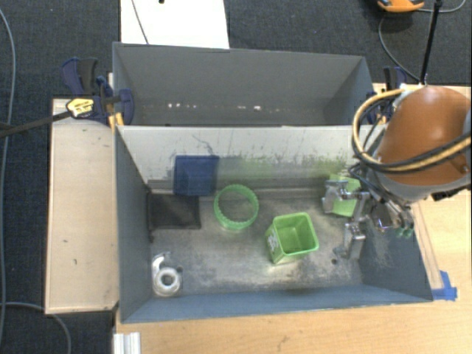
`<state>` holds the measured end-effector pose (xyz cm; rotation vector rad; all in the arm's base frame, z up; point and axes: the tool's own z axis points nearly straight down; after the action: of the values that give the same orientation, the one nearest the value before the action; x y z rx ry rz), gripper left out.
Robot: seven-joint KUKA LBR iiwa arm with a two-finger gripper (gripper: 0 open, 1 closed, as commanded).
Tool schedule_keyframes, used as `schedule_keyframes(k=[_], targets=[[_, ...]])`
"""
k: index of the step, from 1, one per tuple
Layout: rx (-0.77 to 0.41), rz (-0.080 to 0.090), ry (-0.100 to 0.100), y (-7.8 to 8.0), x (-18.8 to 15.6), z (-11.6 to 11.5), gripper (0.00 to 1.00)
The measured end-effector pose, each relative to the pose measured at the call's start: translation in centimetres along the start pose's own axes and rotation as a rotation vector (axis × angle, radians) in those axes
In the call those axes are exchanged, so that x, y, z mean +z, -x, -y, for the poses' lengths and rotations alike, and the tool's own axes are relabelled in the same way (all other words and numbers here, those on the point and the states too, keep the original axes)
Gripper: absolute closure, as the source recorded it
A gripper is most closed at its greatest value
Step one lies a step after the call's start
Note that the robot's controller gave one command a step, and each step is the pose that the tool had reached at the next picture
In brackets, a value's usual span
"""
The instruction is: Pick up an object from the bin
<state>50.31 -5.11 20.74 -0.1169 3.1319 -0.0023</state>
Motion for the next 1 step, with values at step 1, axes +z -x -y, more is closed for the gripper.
schedule_keyframes(k=[1], targets=[[0.002, 0.001, 0.001, -0.7, 5.9, -1.08, 0.0]])
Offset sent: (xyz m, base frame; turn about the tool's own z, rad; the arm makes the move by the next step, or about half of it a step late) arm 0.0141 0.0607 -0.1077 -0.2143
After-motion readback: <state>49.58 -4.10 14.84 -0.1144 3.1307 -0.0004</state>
